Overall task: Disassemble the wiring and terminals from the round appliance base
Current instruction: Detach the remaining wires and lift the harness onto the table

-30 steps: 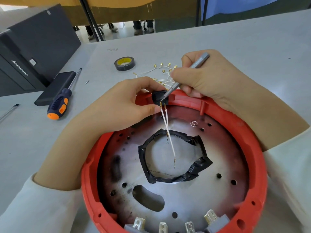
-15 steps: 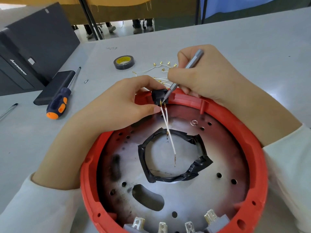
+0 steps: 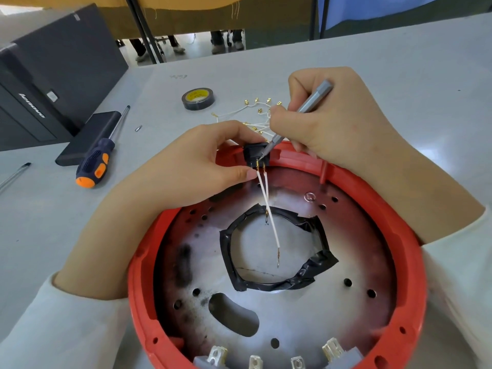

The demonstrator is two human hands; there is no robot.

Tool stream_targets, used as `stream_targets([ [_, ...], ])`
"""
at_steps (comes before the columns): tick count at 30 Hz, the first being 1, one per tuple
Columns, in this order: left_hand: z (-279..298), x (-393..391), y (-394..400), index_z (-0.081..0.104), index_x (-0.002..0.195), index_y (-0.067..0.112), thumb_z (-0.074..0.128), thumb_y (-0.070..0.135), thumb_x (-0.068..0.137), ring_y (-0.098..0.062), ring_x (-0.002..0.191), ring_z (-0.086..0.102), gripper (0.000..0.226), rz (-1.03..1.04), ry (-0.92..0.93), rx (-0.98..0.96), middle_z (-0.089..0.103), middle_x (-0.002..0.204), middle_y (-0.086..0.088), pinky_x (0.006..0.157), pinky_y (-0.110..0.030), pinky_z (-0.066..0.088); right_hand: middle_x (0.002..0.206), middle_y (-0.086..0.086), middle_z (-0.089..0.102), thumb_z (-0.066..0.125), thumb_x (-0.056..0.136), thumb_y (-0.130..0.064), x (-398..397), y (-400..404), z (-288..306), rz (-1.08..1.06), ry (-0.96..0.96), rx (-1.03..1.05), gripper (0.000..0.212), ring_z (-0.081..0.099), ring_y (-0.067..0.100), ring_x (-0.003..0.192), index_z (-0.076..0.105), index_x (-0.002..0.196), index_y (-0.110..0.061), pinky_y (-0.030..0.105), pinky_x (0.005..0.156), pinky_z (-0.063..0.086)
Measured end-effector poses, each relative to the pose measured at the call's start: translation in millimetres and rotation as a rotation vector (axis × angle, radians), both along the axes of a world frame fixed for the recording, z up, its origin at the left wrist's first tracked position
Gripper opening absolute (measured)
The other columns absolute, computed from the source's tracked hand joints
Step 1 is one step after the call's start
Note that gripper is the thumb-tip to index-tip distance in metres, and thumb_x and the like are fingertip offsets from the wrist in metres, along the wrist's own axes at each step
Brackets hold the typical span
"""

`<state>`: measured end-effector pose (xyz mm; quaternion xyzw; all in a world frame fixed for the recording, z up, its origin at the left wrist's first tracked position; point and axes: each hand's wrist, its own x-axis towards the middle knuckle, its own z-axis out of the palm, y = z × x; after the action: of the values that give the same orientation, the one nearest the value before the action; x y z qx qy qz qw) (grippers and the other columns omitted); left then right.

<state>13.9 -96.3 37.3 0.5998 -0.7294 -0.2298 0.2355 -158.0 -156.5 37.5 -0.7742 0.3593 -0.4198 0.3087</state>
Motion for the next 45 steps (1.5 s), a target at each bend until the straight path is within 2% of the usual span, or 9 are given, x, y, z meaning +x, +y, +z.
stream_targets([
  [3,0.8,-0.7,0.4,0.061,0.112,0.032,0.07,0.02,0.08,-0.002,0.106,0.058,0.035,0.001,0.0,0.004,0.065,0.109,0.018,0.1,-0.026,0.041,0.05,0.011,0.045,0.063,0.08,-0.007,-0.6,0.0,-0.2,0.013,-0.021,0.008,0.035,0.042,0.007,0.032,0.039,0.055,-0.011,0.014,0.039,0.03],
  [7,1.6,-0.5,0.3,0.06,0.112,0.033,0.07,0.019,0.08,0.001,0.104,0.058,0.035,0.0,-0.004,0.006,0.064,0.107,0.02,0.097,-0.018,0.041,0.051,0.017,0.047,0.063,0.081,-0.006,-1.2,-0.4,0.1,0.042,-0.025,0.032,0.034,0.044,0.006,0.03,0.039,0.056,-0.012,0.013,0.038,0.03],
  [17,0.6,0.0,-1.3,0.06,0.108,0.037,0.07,0.023,0.078,0.004,0.103,0.056,0.034,0.007,-0.017,-0.002,0.063,0.105,0.025,0.095,-0.012,0.039,0.037,0.002,0.048,0.059,0.08,-0.004,0.9,-7.9,-0.8,0.121,-0.092,0.276,0.036,0.035,0.01,0.028,0.038,0.053,-0.015,0.014,0.034,0.027],
  [24,-0.1,0.4,-2.1,0.06,0.108,0.037,0.072,0.021,0.08,0.005,0.103,0.056,0.035,0.007,-0.022,-0.002,0.063,0.105,0.024,0.096,-0.015,0.038,0.037,0.002,0.048,0.057,0.082,-0.005,4.2,-11.6,0.8,0.13,-0.083,0.379,0.035,0.031,0.01,0.028,0.038,0.053,-0.013,0.013,0.032,0.025],
  [29,-0.2,0.9,-2.1,0.061,0.11,0.036,0.072,0.02,0.08,0.004,0.103,0.056,0.035,0.01,-0.015,0.0,0.063,0.105,0.023,0.097,-0.02,0.04,0.036,0.0,0.047,0.056,0.08,-0.007,5.7,-10.5,0.5,0.089,-0.043,0.319,0.034,0.032,0.009,0.027,0.039,0.052,-0.013,0.014,0.032,0.027],
  [34,-1.0,1.9,-1.7,0.061,0.11,0.035,0.071,0.021,0.08,0.005,0.102,0.057,0.034,0.0,-0.014,-0.004,0.065,0.104,0.022,0.096,-0.018,0.041,0.033,-0.002,0.044,0.056,0.082,-0.005,0.3,-6.5,-0.6,0.075,-0.198,0.277,0.036,0.029,0.011,0.027,0.037,0.053,-0.015,0.013,0.033,0.024],
  [39,-1.1,2.7,-1.7,0.06,0.108,0.036,0.071,0.022,0.08,0.007,0.102,0.056,0.033,-0.001,-0.003,-0.008,0.064,0.105,0.022,0.094,-0.011,0.039,0.047,-0.002,0.053,0.06,0.093,-0.019,-2.4,-1.5,4.9,0.225,-0.282,0.219,0.026,0.037,0.015,0.031,0.046,0.072,-0.016,0.016,0.034,0.028],
  [42,-1.7,2.6,-1.5,0.06,0.108,0.035,0.072,0.02,0.08,0.006,0.103,0.056,0.033,-0.008,0.007,-0.011,0.064,0.105,0.022,0.093,-0.013,0.039,0.061,0.004,0.067,0.056,0.095,-0.028,-7.8,5.8,10.9,0.339,-0.186,0.167,0.013,0.046,0.021,0.031,0.056,0.091,-0.016,0.014,0.035,0.03],
  [45,-2.1,3.0,-1.7,0.062,0.107,0.033,0.072,0.019,0.08,0.006,0.101,0.057,0.032,-0.019,0.017,-0.028,0.064,0.105,0.021,0.091,-0.013,0.039,0.058,0.008,0.067,0.047,0.097,-0.036,-14.7,15.4,11.4,0.406,-0.022,0.18,0.024,0.047,0.025,0.027,0.064,0.099,-0.019,0.017,0.033,0.032],
])
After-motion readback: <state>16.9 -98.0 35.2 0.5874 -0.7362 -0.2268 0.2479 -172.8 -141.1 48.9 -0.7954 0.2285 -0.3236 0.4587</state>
